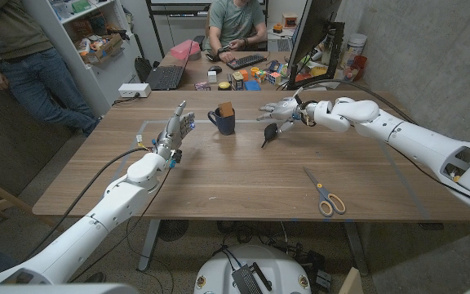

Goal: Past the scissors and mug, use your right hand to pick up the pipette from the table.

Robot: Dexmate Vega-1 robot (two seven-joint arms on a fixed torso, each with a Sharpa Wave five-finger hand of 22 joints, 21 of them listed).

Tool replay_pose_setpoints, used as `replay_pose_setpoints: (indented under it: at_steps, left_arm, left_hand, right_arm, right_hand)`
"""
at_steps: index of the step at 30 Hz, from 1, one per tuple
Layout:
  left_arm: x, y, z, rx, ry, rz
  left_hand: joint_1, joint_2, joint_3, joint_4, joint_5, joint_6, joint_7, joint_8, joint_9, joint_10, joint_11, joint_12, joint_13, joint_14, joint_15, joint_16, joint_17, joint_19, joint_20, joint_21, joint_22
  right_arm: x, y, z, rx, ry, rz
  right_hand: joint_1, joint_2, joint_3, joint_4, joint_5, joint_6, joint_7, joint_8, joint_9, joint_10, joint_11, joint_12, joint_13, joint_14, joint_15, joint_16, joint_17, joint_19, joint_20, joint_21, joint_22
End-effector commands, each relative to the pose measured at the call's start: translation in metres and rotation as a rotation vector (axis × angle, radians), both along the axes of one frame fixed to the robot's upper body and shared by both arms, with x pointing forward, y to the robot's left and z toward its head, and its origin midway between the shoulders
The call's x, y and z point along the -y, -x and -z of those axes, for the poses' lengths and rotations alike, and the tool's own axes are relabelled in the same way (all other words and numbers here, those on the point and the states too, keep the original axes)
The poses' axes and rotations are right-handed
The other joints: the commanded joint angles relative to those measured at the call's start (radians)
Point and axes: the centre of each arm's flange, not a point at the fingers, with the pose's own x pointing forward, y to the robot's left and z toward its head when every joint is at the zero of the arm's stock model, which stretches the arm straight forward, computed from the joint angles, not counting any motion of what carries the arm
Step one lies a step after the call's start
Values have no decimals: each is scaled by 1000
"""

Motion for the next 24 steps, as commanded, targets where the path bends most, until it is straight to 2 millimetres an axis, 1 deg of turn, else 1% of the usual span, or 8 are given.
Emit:
replay_pose_setpoints:
  at_steps: [1,13,16,18,20,21,23,24]
  left_arm:
    - [1,0,2,-5,0,-5]
    - [0,-2,5,-18,3,-13]
    - [0,-3,5,-15,3,-6]
    - [1,-3,5,-18,1,-10]
    - [1,-3,4,-18,0,-10]
    - [1,-3,4,-15,0,-7]
    - [1,-3,4,-15,1,-7]
    - [1,-3,4,-18,0,-12]
  left_hand:
    - [4,5,-3,-1,9,6,1,4,2,7,1,5,4,9,0,8,2,4,6,7,3]
    - [5,6,-6,-1,10,7,1,4,2,8,1,5,4,10,0,8,2,5,4,7,3]
    - [5,6,-7,-1,10,7,1,4,2,9,3,5,4,10,0,8,2,5,4,7,3]
    - [5,6,-7,-1,10,8,2,4,2,9,2,5,4,9,0,7,2,5,4,8,3]
    - [5,7,-8,-1,10,7,1,3,2,7,2,4,4,9,0,7,2,5,4,8,3]
    - [5,7,-8,-1,10,7,1,3,2,7,2,4,4,9,0,7,2,6,4,8,3]
    - [6,7,-9,-1,11,7,2,3,2,7,2,4,4,9,0,7,2,5,4,8,3]
    - [6,7,-9,-1,11,8,1,3,2,6,3,4,4,9,0,7,2,5,5,7,3]
  right_arm:
    - [2,-9,9,-19,-2,12]
    - [4,-16,13,-35,-12,17]
    - [4,-19,15,-51,-14,9]
    - [3,-20,16,-55,-17,8]
    - [3,-22,15,-59,-28,1]
    - [3,-22,15,-58,-32,-3]
    - [4,-23,16,-57,-35,-9]
    - [4,-23,16,-54,-33,-11]
  right_hand:
    - [-5,-1,5,2,-3,12,-4,8,1,-6,-4,9,4,5,-4,9,2,0,-7,-3,1]
    - [-6,2,8,3,-2,25,-4,13,1,0,-8,14,4,13,-12,13,1,6,-8,-4,2]
    - [-7,4,10,3,-2,37,-5,18,1,11,-14,20,4,24,-22,17,1,16,-11,-2,3]
    - [-5,8,14,2,0,49,-6,21,0,23,-15,26,3,40,-36,22,1,44,-17,5,3]
    - [0,8,19,-1,2,68,-5,26,-1,48,-21,37,1,69,-49,29,2,87,-20,15,3]
    - [8,9,25,-6,5,81,-5,27,-1,71,-27,45,0,92,-55,33,2,127,-26,23,2]
    - [15,9,31,-9,7,101,-6,32,-2,89,-34,52,0,117,-70,38,4,167,-37,31,0]
    - [22,9,36,-12,10,118,-7,35,-2,116,-40,62,0,133,-78,40,5,193,-49,33,-1]
